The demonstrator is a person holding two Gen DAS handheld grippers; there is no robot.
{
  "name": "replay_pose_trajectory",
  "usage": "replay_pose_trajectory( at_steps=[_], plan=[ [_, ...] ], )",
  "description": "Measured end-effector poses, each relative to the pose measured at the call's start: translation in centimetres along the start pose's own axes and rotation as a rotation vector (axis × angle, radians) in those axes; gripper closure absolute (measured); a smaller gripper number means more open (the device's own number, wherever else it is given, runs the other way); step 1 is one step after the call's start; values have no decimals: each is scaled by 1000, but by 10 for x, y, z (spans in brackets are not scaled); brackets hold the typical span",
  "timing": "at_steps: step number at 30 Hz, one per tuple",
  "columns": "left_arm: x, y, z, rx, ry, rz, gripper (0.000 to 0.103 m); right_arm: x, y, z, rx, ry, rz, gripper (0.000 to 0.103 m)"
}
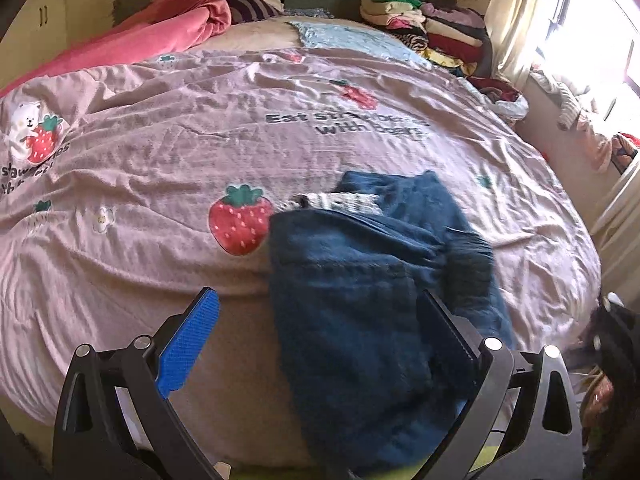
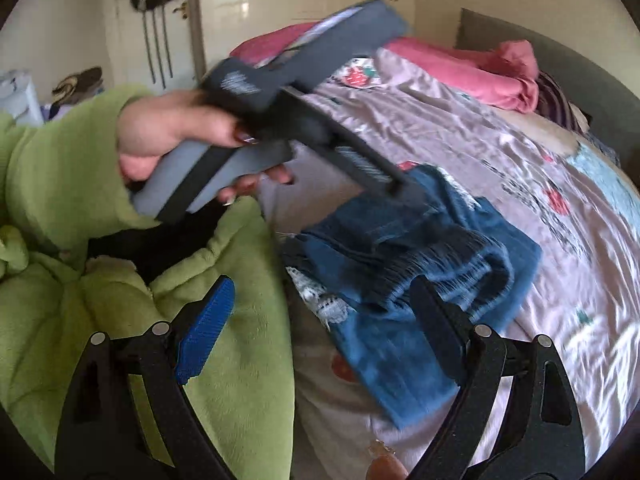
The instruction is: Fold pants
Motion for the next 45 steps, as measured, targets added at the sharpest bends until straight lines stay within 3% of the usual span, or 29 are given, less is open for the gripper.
replay_pose_trajectory(
  at_steps=[3, 8, 14, 16, 19, 23, 27, 34, 41, 45],
  plan=[
    [-7, 7, 13, -16, 16, -5, 5, -6, 3, 16, 0, 23, -61, 30],
    [-13, 13, 35, 2, 66, 2, 5, -9, 3, 42, -20, 71, -156, 52],
    [-14, 17, 51, 23, 91, -13, 4, -7, 12, 68, 10, 154, -329, 54],
    [-15, 18, 54, 29, 88, -26, 4, -3, 18, 73, -64, 165, -325, 76],
    [-16, 18, 55, 38, 82, -40, 4, 4, 24, 64, -103, 179, -339, 83],
    [-17, 14, 57, 51, 72, -36, 4, 16, 29, 64, -109, 180, -295, 82],
    [-16, 13, 53, 66, 51, -49, 5, 17, 35, 58, -108, 158, -252, 70],
    [-18, 6, 27, 102, 4, -43, 5, 7, 22, 13, -138, 63, -81, 69],
    [-23, -2, 0, 100, -55, -23, 5, 2, -12, -34, -62, -48, 55, 54],
    [-23, -6, -15, 95, -88, -8, 5, 2, -41, -52, 29, -78, 123, 45]
  ],
)
Point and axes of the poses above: each gripper's, at about its wrist camera, not at the fingertips, and z roughly the way its jaws point, y to its left, x to its underside, the point moved 7 cm from there along z, roughly the way its jaws point, and after that the axes turned 15 degrees about -z, right-handed, at the moved point
